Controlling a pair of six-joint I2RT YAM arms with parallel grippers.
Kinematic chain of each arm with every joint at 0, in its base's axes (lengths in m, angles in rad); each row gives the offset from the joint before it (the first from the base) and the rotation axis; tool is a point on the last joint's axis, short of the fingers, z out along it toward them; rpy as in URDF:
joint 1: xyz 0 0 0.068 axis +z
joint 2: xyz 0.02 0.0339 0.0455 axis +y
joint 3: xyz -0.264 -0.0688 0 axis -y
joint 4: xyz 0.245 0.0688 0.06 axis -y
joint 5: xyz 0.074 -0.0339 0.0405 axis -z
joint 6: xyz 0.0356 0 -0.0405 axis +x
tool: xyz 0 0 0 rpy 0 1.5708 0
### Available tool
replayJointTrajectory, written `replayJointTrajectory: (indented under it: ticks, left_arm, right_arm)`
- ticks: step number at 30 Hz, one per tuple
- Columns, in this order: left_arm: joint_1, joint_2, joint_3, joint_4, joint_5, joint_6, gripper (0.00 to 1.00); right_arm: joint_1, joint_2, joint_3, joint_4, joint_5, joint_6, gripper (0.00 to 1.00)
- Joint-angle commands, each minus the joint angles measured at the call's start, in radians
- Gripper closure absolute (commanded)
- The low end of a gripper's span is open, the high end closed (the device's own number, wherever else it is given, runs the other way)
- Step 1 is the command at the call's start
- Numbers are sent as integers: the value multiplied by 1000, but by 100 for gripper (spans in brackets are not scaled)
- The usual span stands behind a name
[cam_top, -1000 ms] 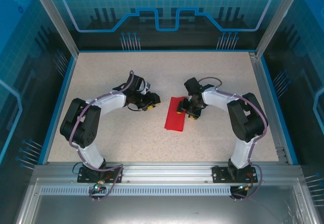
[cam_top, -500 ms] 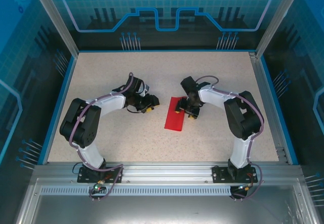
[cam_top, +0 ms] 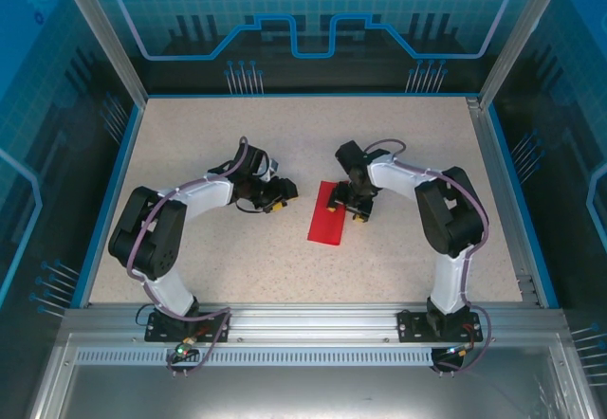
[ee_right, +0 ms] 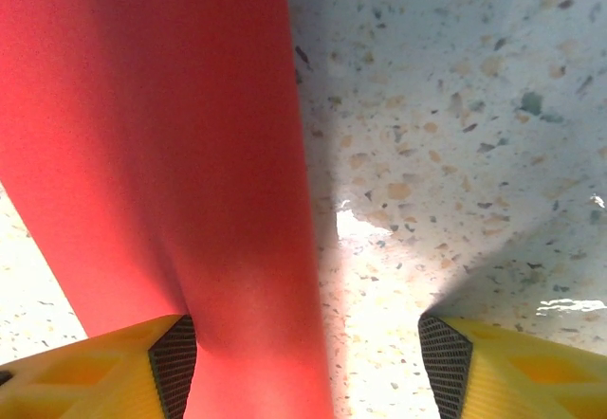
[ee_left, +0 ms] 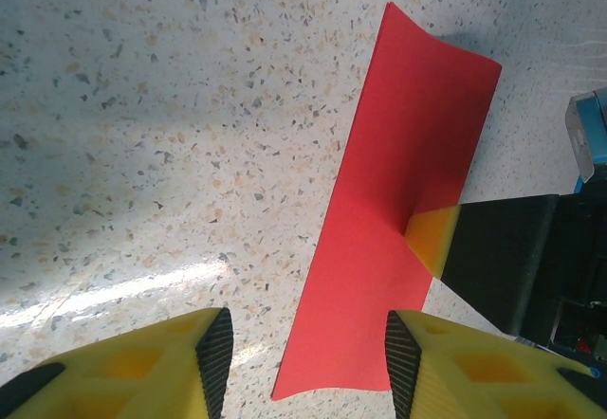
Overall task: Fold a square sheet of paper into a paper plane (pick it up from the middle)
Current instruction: Hold the square sheet of paper at the center of the table.
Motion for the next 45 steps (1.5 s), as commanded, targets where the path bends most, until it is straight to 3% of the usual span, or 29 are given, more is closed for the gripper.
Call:
replayJointTrajectory:
  ticks: [1,8,34,40,45]
  left_arm:
    - [9,-24,-9,0,6,5,51]
    - [9,-11,-2,-4,18,7,50]
    - [8,21,22,2,80,18,51]
    - [-3,37,42,9,111,23,55]
    - [-32,78,90,-1,129,29,68]
  right_arm:
    - [9,42,17,-26,47,-23,33]
    - [2,50,8,-18,44,-31,37]
    - [0,92,35,-37,52,-23,33]
    - [0,99,28,-36,53,-11,32]
    - [0,104,30,-37,60,-16,32]
